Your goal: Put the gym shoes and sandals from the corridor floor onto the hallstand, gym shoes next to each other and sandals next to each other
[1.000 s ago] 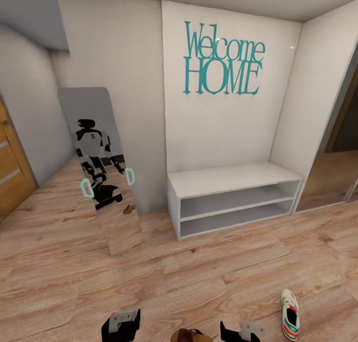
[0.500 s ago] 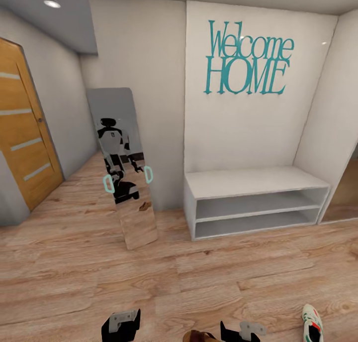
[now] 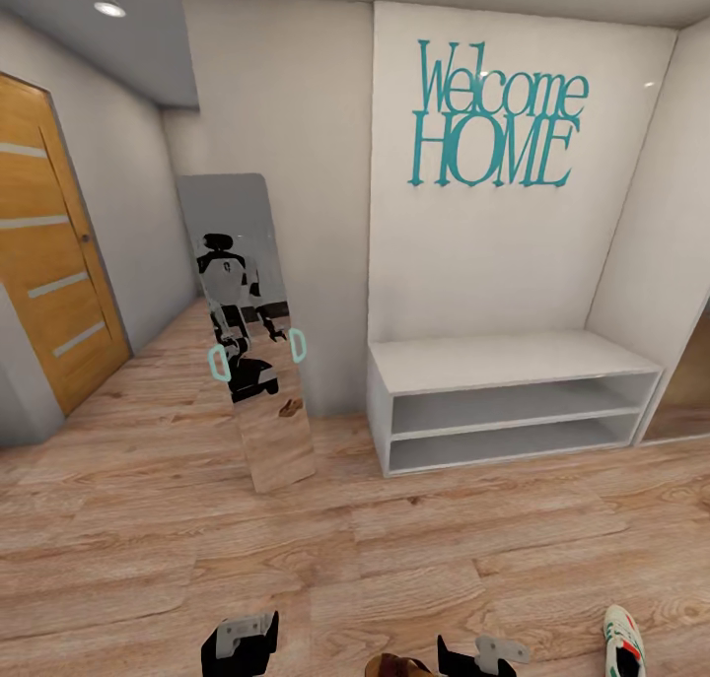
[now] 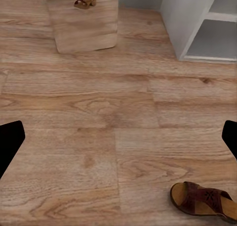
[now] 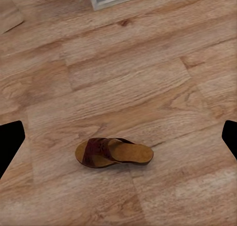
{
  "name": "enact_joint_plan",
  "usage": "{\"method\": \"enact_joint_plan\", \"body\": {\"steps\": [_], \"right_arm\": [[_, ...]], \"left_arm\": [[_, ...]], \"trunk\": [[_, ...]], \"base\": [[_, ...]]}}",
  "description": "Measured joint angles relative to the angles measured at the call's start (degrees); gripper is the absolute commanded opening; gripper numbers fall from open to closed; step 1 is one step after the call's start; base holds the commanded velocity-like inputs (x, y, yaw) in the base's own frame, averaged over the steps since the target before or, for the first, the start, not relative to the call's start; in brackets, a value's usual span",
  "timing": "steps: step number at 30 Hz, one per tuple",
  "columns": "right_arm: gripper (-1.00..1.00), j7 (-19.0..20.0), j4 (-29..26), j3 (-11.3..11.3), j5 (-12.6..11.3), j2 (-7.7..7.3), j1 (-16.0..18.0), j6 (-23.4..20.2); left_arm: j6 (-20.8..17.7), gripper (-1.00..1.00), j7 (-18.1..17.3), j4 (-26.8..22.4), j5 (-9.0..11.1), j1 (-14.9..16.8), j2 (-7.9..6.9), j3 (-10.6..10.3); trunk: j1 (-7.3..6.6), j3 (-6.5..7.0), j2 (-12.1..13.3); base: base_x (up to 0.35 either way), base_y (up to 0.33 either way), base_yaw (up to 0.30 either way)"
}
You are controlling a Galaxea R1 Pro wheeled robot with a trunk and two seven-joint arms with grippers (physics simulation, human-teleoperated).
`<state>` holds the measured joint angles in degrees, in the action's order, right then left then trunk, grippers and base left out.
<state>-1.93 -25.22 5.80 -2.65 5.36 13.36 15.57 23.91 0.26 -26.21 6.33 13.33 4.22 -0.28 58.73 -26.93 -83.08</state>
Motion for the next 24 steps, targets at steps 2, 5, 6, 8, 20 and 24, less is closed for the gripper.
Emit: {"method": "enact_joint_plan", "body": {"steps": [2, 5, 6, 8, 20, 24], "right_arm": [[1.00, 0.0, 0.0, 0.0, 0.0, 0.00, 0.0, 0.0], [1.00, 0.0, 0.0, 0.0, 0.0, 0.00, 0.0, 0.0], [1.00, 0.0, 0.0, 0.0, 0.0, 0.00, 0.0, 0.0], [1.00, 0.0, 0.0, 0.0, 0.0, 0.00, 0.0, 0.0], [1.00, 0.0, 0.0, 0.0, -0.1, 0.00, 0.0, 0.0], [1.00, 0.0, 0.0, 0.0, -0.1, 0.00, 0.0, 0.0]], "left_arm": [[0.0, 1.00, 0.0, 0.0, 0.0, 0.0, 0.00, 0.0], [0.0, 1.00, 0.0, 0.0, 0.0, 0.0, 0.00, 0.0], [0.0, 1.00, 0.0, 0.0, 0.0, 0.0, 0.00, 0.0], [0.0, 1.00, 0.0, 0.0, 0.0, 0.0, 0.00, 0.0], [0.0, 1.00, 0.0, 0.0, 0.0, 0.0, 0.00, 0.0], [0.0, 1.00, 0.0, 0.0, 0.0, 0.0, 0.00, 0.0]], "trunk": [[0.00, 0.00, 0.0], [0.00, 0.00, 0.0], [0.00, 0.00, 0.0], [0.00, 0.00, 0.0], [0.00, 0.00, 0.0], [0.00, 0.00, 0.0]], "base": [[0.000, 0.000, 0.004], [0.000, 0.000, 0.002], [0.000, 0.000, 0.002], [0.000, 0.000, 0.002], [0.000, 0.000, 0.000], [0.000, 0.000, 0.000]]}}
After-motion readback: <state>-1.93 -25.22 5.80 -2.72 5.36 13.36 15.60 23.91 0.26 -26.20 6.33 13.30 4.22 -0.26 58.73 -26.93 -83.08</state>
